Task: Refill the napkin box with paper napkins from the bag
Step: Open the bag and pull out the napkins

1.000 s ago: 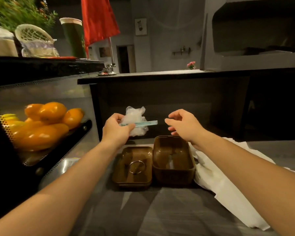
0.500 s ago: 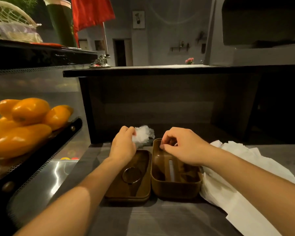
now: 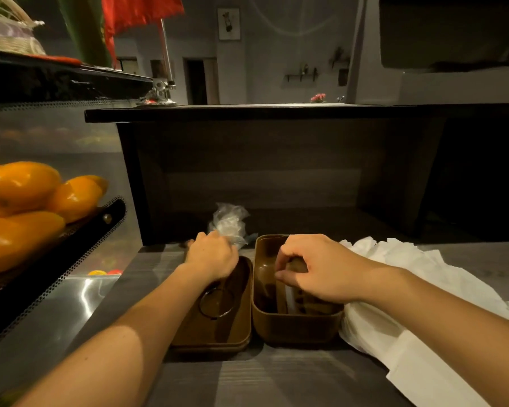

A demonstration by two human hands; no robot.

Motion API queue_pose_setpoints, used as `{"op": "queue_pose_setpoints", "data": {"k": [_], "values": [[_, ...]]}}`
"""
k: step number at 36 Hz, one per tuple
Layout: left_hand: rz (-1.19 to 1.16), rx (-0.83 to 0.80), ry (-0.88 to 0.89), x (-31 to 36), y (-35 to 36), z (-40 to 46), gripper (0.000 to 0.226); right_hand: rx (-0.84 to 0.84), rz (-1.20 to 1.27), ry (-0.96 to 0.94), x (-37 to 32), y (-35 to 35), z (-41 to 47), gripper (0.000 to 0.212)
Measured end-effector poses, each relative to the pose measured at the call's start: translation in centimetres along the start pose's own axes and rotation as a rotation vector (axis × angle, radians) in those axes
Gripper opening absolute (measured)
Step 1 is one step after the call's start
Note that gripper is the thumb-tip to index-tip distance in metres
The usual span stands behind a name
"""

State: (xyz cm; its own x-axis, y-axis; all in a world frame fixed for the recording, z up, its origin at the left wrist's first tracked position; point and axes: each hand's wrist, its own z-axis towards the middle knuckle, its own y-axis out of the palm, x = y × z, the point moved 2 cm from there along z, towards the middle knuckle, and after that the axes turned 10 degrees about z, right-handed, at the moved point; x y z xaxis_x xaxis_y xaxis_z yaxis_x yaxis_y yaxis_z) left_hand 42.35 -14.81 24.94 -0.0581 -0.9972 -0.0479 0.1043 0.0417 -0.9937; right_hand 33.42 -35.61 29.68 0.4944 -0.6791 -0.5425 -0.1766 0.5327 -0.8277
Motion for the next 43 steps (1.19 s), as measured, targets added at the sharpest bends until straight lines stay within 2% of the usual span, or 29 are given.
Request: {"op": "queue_pose_setpoints", "data": {"k": [3,11,17,22,27,31,36,40,43], "values": [[0.031,-0.028,0.008,0.3,0.0,0.0,0.045,-0.004,0.0,-0.004,0.3,0.0,-0.2,0.011],[-0.111,0.046,-0.078,-0.2,-0.6,-1.0,0.047,0.022,0.027,0.039,0.0,-0.7,-1.0,0.01],[-0.105,0.108,-0.028,-0.3,-2.8,-3.6,0.041,0.075,0.024,0.098,-0.9,-1.9,-2.8,0.013],[-0.212,0.223,0.049,1.1,-4.5,-6.7,0.04,0.096,0.018,0.145,-1.1,-2.3,-5.1,0.009],[-0.272,0.277,0.145,4.5,-6.4,-9.5,0.034,0.088,0.002,0.205,-1.2,-3.2,-7.8,0.026],[-0.31,0.294,0.254,7.3,-6.9,-11.3,0.031,-0.041,-0.08,0.292,-1.0,-4.4,-10.8,0.033],[-0.274,0.276,0.334,9.5,-6.4,-13.0,0.031,-0.183,-0.207,0.32,0.0,-4.8,-13.2,0.063],[-0.277,0.29,0.369,10.3,-5.8,-13.6,0.032,-0.125,-0.283,0.26,0.3,-5.5,-14.2,0.064],[-0.286,0.295,0.385,11.1,-5.5,-13.7,0.03,-0.202,-0.331,0.308,1.1,-5.5,-14.7,0.065]]}}
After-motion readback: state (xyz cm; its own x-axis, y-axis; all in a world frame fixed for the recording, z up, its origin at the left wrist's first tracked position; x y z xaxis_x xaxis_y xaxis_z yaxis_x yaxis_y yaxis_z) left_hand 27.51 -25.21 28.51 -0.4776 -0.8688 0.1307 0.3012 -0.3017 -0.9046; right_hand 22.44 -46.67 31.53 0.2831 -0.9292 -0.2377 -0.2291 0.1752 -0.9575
